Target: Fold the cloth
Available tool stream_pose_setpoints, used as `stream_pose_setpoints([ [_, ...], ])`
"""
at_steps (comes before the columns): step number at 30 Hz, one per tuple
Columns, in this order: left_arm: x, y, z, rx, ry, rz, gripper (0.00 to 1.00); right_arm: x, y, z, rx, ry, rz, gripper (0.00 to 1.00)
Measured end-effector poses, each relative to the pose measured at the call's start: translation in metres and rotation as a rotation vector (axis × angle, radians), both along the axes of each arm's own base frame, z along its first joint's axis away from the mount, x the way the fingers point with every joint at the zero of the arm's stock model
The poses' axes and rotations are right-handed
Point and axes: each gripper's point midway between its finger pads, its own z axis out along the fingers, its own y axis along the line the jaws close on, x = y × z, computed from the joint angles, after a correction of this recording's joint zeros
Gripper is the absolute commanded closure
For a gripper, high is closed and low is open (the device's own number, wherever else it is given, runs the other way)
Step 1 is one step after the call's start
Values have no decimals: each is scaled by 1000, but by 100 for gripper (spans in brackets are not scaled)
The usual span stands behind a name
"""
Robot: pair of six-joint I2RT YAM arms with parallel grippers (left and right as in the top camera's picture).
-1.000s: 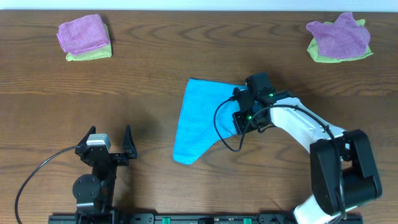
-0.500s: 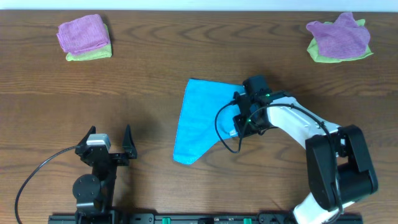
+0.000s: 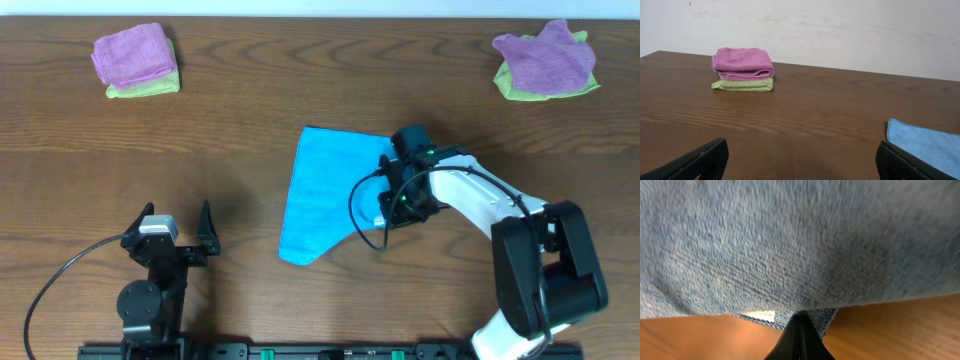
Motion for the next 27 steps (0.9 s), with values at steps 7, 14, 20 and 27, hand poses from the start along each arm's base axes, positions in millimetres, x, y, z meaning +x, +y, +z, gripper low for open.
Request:
stream_pose_setpoints([
  [7,0,0,0,0,0,0,5,-19,-14,1,-75,77,-21,99],
  [14,0,0,0,0,0,0,5,-34,-31,3,-169,137,-63,98],
  [20,0,0,0,0,0,0,4,-41,-35,4,-195,166,-84,98],
  [27,0,0,0,0,0,0,4,-20,-28,30,-155,59,-93,98],
])
